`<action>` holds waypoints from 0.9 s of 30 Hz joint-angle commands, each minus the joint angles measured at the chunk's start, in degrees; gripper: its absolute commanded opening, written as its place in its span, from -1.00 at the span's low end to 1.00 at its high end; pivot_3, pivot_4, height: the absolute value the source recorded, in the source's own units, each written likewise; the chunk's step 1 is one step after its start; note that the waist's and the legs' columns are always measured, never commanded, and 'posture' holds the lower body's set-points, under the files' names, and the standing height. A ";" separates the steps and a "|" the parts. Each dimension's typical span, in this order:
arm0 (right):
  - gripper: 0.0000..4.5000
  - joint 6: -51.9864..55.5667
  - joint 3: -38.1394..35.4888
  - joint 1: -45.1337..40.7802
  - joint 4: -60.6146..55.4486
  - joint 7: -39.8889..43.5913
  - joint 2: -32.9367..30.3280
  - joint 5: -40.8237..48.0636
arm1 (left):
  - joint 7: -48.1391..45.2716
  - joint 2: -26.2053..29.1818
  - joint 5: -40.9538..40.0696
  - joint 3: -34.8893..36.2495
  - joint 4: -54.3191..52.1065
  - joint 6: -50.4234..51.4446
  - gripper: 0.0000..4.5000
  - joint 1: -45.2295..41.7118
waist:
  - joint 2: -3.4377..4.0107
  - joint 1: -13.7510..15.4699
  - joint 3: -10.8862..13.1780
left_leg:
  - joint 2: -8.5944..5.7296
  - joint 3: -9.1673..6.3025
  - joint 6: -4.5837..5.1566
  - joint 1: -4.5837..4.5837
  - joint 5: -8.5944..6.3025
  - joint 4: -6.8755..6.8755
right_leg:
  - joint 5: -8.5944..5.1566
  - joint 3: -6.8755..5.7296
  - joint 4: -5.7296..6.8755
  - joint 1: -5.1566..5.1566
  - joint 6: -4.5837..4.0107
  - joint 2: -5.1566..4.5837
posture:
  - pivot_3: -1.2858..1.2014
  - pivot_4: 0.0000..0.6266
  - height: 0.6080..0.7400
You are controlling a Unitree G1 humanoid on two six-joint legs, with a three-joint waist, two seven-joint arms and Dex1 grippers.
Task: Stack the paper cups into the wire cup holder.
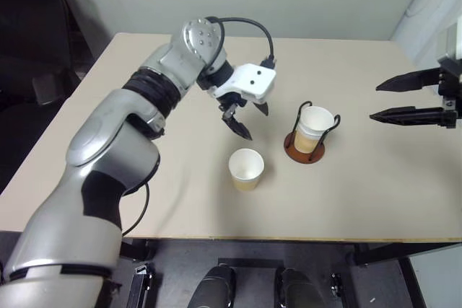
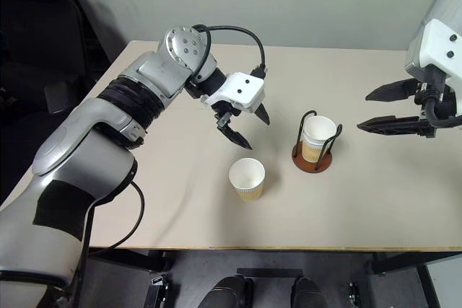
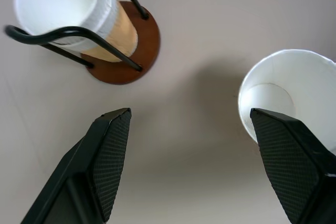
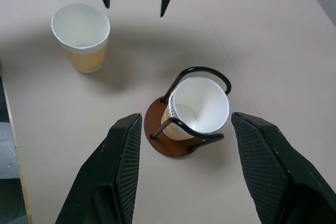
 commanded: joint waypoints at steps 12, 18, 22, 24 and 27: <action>0.20 -0.66 0.14 -1.55 -0.04 0.71 -2.25 1.21 | -1.73 2.94 -2.69 -6.02 -9.59 1.86 0.74 2.28 | 0.01 -0.04 0.00 | 0.04 0.06 0.03 0.04 -0.03 0.17 | 0.00 -0.03 0.06 0.05 0.02 0.02 | 0.03 -0.52 1.00; 0.20 -0.40 0.28 -1.56 -0.37 0.28 -1.94 1.69 | -1.73 2.65 0.40 -6.29 -8.94 -2.26 0.74 3.54 | 0.01 0.02 -0.01 | 0.01 -0.02 0.19 0.01 -0.13 0.57 | 0.04 -0.05 0.06 0.19 0.08 0.02 | 0.03 -0.52 1.00; 0.20 -0.43 0.32 -1.55 -0.49 0.14 -2.04 1.97 | -1.73 1.58 1.92 -5.01 -7.89 -3.57 0.74 3.99 | 0.01 0.01 -0.01 | 0.00 -0.03 0.25 0.01 -0.19 0.75 | 0.05 0.01 0.03 0.27 0.09 -0.01 | 0.03 -0.52 1.00; 0.20 -0.42 0.29 -1.51 -0.58 0.06 -2.07 2.05 | -1.73 1.12 2.58 -4.52 -7.37 -3.94 0.74 4.14 | 0.01 0.03 -0.01 | -0.02 -0.02 0.26 0.01 -0.19 0.78 | 0.05 0.00 0.04 0.28 0.04 0.00 | 0.03 -0.52 1.00; 0.20 -0.29 0.22 -1.48 -0.78 -0.04 -2.05 2.21 | -1.73 0.45 3.67 -3.84 -6.58 -4.71 0.74 4.43 | 0.01 -0.02 -0.01 | -0.02 -0.02 0.28 0.01 -0.18 0.77 | 0.07 0.01 0.04 0.28 0.01 0.00 | 0.03 -0.52 1.00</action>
